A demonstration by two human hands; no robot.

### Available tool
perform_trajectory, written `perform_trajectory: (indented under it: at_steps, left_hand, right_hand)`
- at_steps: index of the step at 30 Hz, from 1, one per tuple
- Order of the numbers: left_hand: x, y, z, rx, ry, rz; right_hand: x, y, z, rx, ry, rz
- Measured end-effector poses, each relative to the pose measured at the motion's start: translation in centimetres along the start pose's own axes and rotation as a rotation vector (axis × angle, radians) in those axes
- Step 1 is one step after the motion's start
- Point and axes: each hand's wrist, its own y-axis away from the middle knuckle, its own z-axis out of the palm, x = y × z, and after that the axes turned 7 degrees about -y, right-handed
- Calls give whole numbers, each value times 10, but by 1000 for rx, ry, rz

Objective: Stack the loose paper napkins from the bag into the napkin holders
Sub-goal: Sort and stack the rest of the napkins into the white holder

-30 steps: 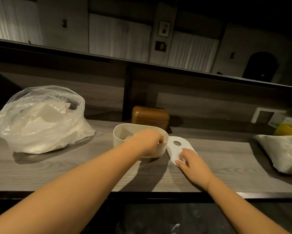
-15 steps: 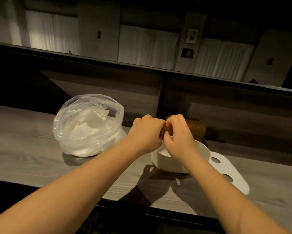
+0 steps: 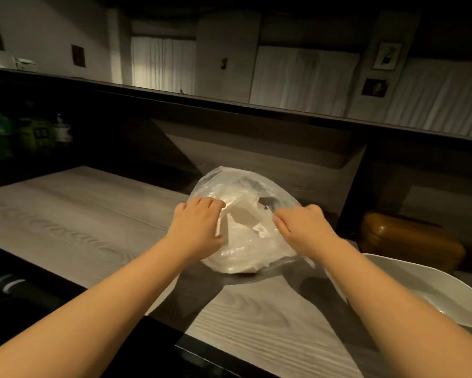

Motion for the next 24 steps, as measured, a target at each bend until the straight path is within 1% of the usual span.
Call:
perform_trajectory:
  at_steps: [2, 4, 5, 6, 7, 8, 9, 10, 11, 12, 13, 14, 16, 18, 20, 22, 23, 24]
  left_hand:
    - [-9, -5, -1, -68, -29, -36]
    - [-14, -13, -3, -141, -58, -66]
    - [-15, -17, -4, -161, -63, -76]
    - [-15, -20, -4, -166, -56, -86]
    - [-14, -24, -4, -165, -41, -99]
    - [-14, -27, -4, -167, -26, -108]
    - [-15, -29, -3, -171, -11, -111]
    - [-15, -30, -2, -179, 3, -109]
    - [-17, -31, -1, -191, 16, -106]
    - [-19, -30, 0, -199, 32, -105]
    - [-20, -29, 0, -195, 48, -107]
    - [-22, -27, 1, -171, 67, -109]
    - [-25, -23, 1, -58, 128, -118]
    - [-30, -20, -1, 110, 255, -114]
    - [-33, -19, -7, 232, 400, -13]
    - [-30, -21, -17, 210, 546, 111]
    - [-27, -22, -20, 186, 608, 136]
    - [-24, -25, -22, 203, 660, 118]
  right_hand:
    - [7, -8, -3, -65, 69, 207]
    - [2, -16, -13, -90, 88, 299]
    - [-3, -21, -17, -56, 111, 289]
    - [-8, -25, -20, 24, 149, 237]
    - [-14, -29, -21, 132, 160, 160]
    - [-20, -34, -20, 214, 115, 78]
    - [-27, -38, -17, 242, -14, 15]
    - [-34, -41, -14, 206, -220, -4]
    - [-41, -44, -10, 131, -434, 29]
    - [-46, -48, -6, 66, -588, 91]
    - [-49, -51, -1, 17, -640, 129]
    - [-49, -54, 5, -11, -597, 136]
    - [-49, -57, 13, 19, -536, 108]
    - [-45, -57, 11, 98, -684, 76]
    - [-42, -54, 0, 159, -858, 0]
    - [-44, -50, -17, 109, -932, -141]
    - [-46, -49, -23, 92, -947, -190]
    - [-49, -48, -28, 117, -975, -203]
